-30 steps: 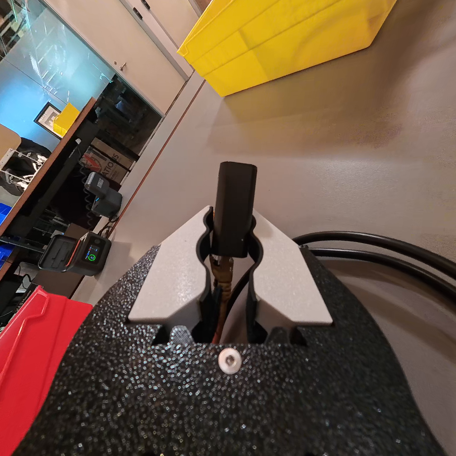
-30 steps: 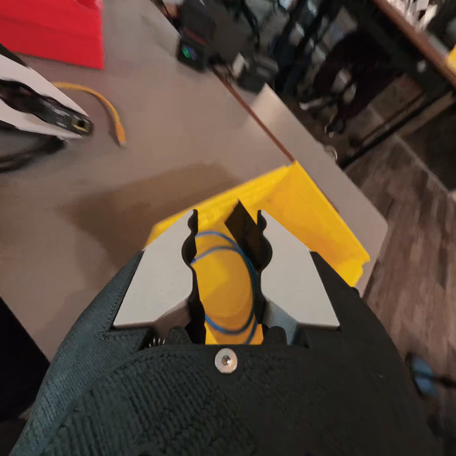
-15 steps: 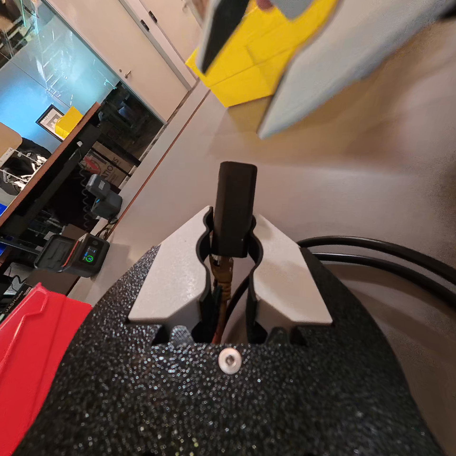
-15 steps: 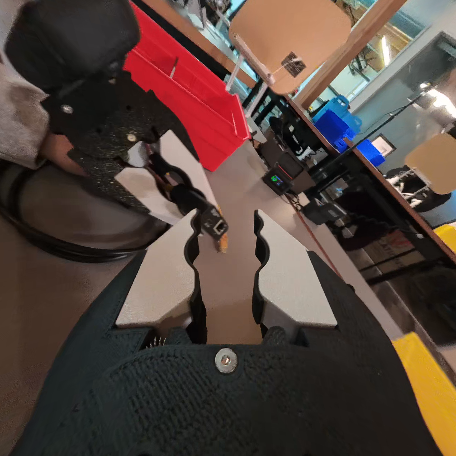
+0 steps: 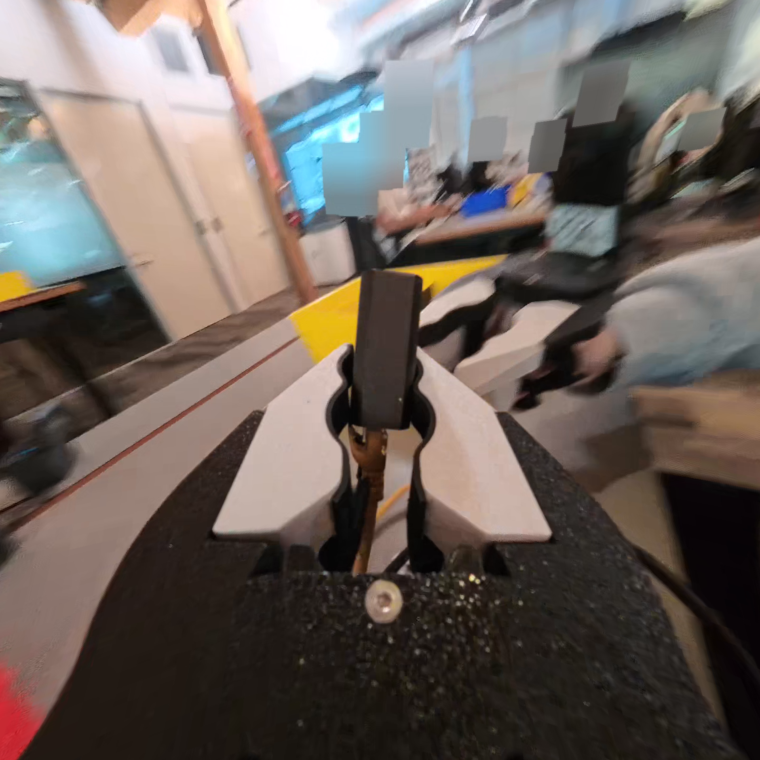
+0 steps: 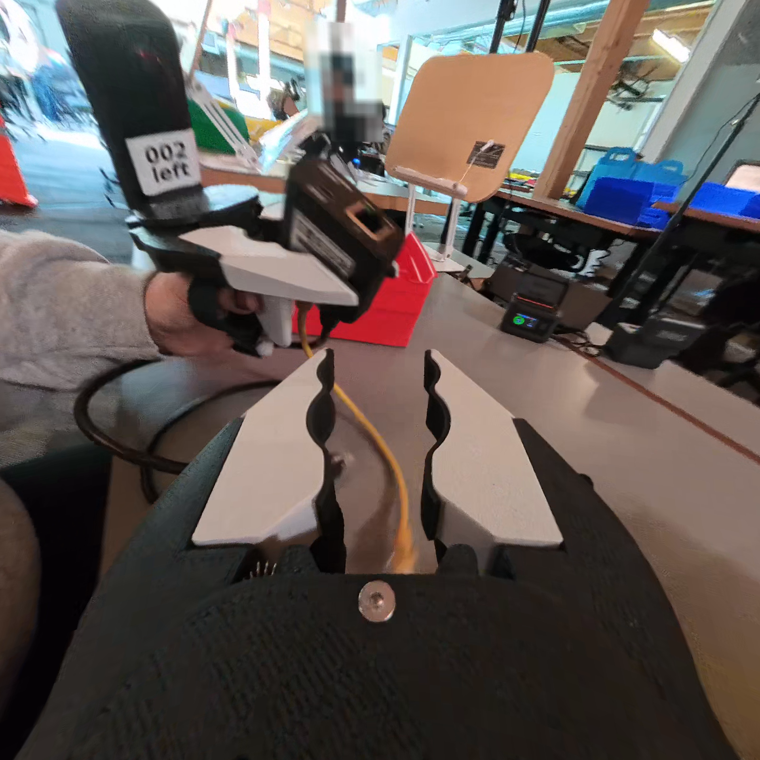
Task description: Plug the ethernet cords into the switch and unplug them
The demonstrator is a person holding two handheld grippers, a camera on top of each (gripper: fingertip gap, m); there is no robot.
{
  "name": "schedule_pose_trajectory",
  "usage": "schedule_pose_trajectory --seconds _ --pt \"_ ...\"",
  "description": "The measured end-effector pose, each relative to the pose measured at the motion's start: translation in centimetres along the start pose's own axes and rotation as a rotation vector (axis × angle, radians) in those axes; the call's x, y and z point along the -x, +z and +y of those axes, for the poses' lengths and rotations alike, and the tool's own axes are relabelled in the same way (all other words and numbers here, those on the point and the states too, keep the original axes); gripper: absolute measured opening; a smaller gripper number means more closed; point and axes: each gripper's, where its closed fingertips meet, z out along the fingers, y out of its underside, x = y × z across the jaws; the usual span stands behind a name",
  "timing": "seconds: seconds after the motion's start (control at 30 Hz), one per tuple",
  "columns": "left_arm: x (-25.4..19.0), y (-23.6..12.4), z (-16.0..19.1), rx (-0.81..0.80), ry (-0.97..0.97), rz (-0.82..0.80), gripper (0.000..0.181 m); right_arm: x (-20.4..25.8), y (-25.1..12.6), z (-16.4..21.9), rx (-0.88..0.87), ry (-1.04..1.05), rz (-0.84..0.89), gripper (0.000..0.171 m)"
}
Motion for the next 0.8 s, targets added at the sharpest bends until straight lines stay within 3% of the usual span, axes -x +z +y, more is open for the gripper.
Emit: schedule_pose_trajectory --seconds 0.1,0.27,0.7,0.8 --pt "-2.4 -0.5 -3.4 -0.184 -0.181 0.192 0.022 1.4 -0.1 -1.8 -0.082 0.126 -0.122 0.042" --pt "-3.1 -0.7 -5.2 -0.330 -0.360 0.283 0.021 3.7 -0.7 -4.4 -0.192 0.259 -0.292 0.041" --pt "-4.4 -0.3 -5.6 -0.390 -0.572 0.428 0.022 4.6 -1.1 -6.2 -0.278 0.328 -0.365 0.020" --pt "-3.1 -0.3 -5.5 -0.358 -0.619 0.394 0.040 3.8 -0.6 -5.5 -0.183 0.214 -0.274 0.020"
